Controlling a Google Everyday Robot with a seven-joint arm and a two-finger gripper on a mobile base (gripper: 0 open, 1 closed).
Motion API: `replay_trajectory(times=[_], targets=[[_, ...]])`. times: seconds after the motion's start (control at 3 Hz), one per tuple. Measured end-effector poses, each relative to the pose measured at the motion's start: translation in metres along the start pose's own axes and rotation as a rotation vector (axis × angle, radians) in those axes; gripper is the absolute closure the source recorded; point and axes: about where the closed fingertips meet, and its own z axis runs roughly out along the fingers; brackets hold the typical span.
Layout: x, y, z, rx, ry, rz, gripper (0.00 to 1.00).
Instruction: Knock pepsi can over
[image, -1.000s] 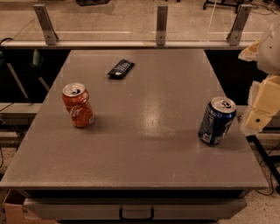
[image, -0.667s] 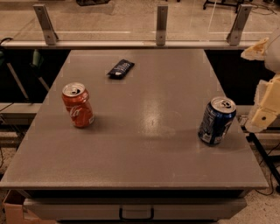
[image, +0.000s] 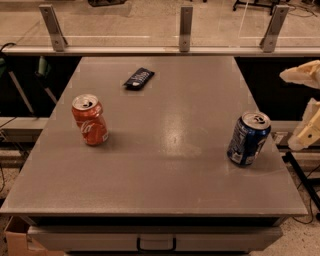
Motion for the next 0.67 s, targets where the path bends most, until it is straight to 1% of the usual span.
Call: replay_trajectory(times=[0.67], targets=[[0.014,0.006,0.054,-0.132,-0.233,0.022,0.00]])
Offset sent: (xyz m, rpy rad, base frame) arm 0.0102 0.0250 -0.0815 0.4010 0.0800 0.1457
